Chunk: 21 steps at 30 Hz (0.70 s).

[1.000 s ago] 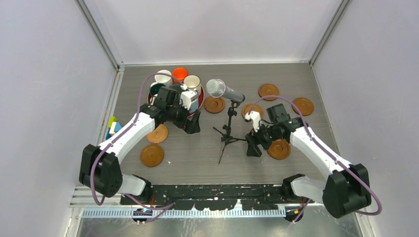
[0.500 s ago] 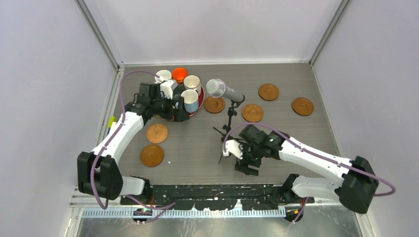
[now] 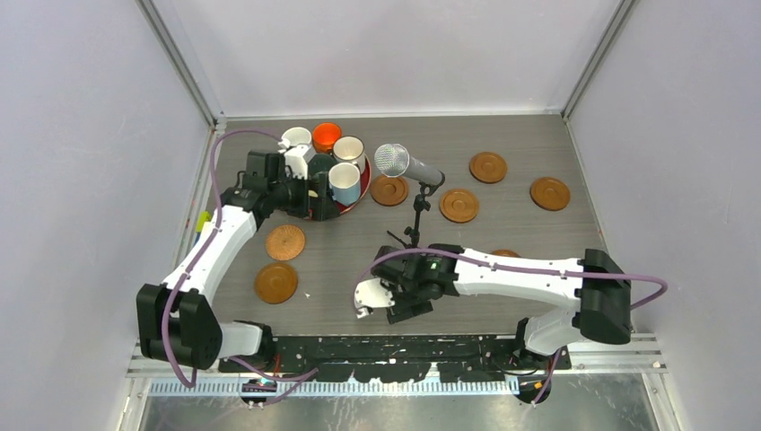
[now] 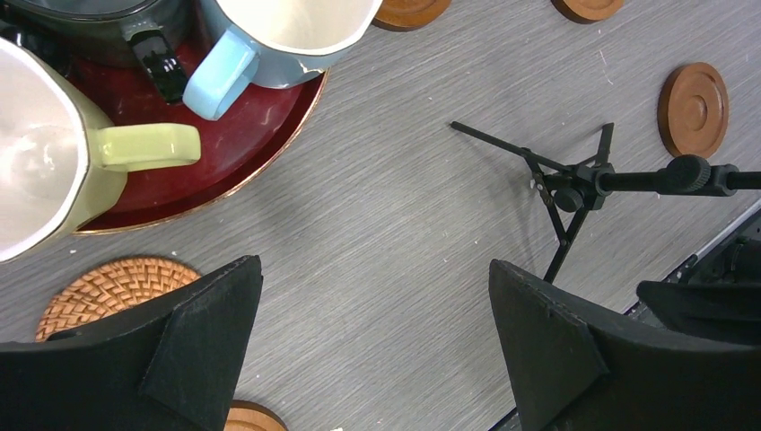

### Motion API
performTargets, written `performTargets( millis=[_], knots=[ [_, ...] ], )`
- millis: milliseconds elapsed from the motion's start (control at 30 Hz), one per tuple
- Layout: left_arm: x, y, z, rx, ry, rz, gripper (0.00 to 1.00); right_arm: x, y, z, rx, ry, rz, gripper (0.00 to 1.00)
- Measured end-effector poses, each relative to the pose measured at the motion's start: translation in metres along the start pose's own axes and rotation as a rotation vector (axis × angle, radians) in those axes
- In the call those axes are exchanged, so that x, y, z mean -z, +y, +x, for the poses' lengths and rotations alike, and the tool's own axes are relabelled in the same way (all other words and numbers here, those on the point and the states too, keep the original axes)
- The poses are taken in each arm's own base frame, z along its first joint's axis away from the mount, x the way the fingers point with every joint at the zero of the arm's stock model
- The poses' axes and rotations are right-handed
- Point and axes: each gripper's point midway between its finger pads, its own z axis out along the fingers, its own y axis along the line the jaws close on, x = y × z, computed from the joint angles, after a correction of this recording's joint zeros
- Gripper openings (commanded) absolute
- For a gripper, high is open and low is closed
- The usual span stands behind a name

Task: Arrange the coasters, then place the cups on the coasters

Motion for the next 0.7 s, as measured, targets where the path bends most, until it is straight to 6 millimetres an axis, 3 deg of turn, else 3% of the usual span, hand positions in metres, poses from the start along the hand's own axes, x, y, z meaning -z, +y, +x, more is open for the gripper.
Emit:
performTargets(
  millis=[367, 700],
  knots=[
    [0.008, 0.007, 0.0, 0.014, -0.007, -0.031, 1.0, -0.031, -0.041, 0.017, 0.293, 0.188, 0.186, 0.66],
    [0.015, 0.008, -0.001, 0.014, -0.015, -0.04, 1.0, -0.059, -0.048, 0.033, 0.442, 0.283, 0.168, 0.57]
  ],
)
